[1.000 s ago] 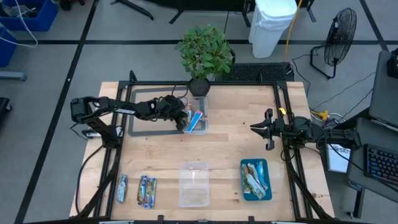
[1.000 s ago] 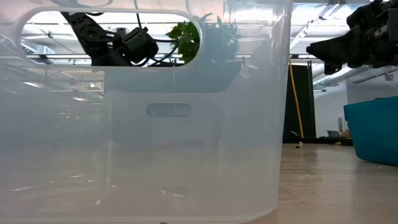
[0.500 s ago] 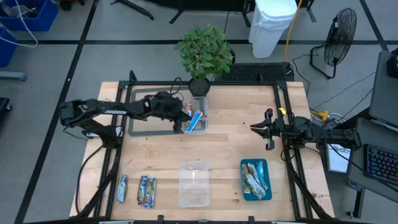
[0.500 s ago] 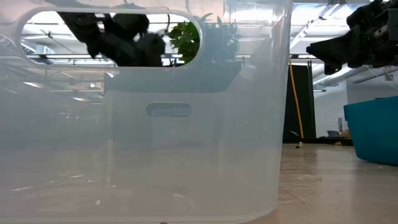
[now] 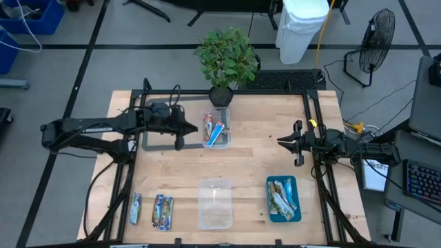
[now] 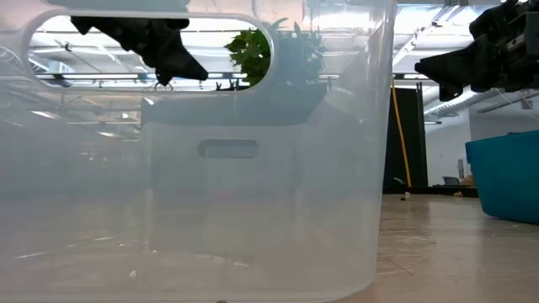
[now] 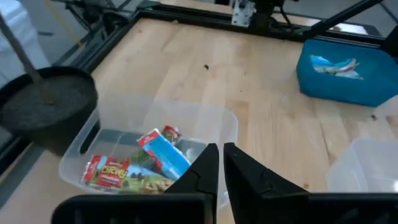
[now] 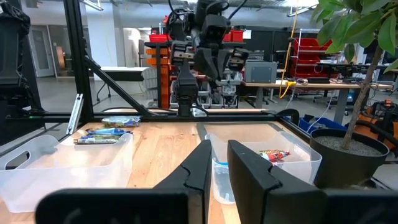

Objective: Pick and place Granola Bars by type
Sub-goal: Put the blue granola bar into the bottom transparent bin

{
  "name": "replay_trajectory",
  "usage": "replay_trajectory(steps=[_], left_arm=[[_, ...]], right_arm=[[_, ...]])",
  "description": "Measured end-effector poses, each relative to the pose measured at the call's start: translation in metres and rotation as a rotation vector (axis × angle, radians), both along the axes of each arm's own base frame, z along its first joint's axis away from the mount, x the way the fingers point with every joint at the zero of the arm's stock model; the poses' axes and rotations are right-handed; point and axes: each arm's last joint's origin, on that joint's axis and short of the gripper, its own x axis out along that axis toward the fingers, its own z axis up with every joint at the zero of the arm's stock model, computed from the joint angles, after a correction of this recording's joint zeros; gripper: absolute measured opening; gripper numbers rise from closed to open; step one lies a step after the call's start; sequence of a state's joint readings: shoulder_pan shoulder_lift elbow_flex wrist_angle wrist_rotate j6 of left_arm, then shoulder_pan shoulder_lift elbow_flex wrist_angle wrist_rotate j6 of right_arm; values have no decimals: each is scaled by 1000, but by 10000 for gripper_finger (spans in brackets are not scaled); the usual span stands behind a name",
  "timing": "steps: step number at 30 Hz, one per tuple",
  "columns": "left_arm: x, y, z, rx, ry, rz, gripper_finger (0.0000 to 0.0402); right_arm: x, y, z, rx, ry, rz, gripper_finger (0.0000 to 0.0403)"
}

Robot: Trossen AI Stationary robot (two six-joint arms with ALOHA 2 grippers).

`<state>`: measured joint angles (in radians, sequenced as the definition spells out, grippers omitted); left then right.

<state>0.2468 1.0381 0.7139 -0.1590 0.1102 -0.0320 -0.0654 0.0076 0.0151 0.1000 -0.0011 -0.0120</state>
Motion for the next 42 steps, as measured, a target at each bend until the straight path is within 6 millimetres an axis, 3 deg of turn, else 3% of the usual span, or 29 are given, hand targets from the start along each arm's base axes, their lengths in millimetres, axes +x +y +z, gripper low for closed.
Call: replay_trajectory(steps=[5,9,13,18,27,32,37,42], left_arm=[[-6,-8,2,-59,16,26,30],[-13,-21,-11,-352,159,55,30],[-21,-48,-21,-668,357,3,30],[-33,-94,-28,-796,565,32,30],[-62,-172,-44,-939,714,368,7],[-79,-207,-67,-1022,973,608,4],[-90,-225,-83,-1056,1221,839,3],[-94,-231,-90,-1052,1238,971,7]], right_arm=[[0,0,0,0,0,0,44],[0,0,0,0,1,0,45],[0,0,0,0,0,0,43],[0,0,0,0,0,0,45],[0,0,0,0,0,0,45],[0,0,0,0,1,-1,44],[0,0,0,0,0,0,44],[0,0,0,0,0,-1,44]])
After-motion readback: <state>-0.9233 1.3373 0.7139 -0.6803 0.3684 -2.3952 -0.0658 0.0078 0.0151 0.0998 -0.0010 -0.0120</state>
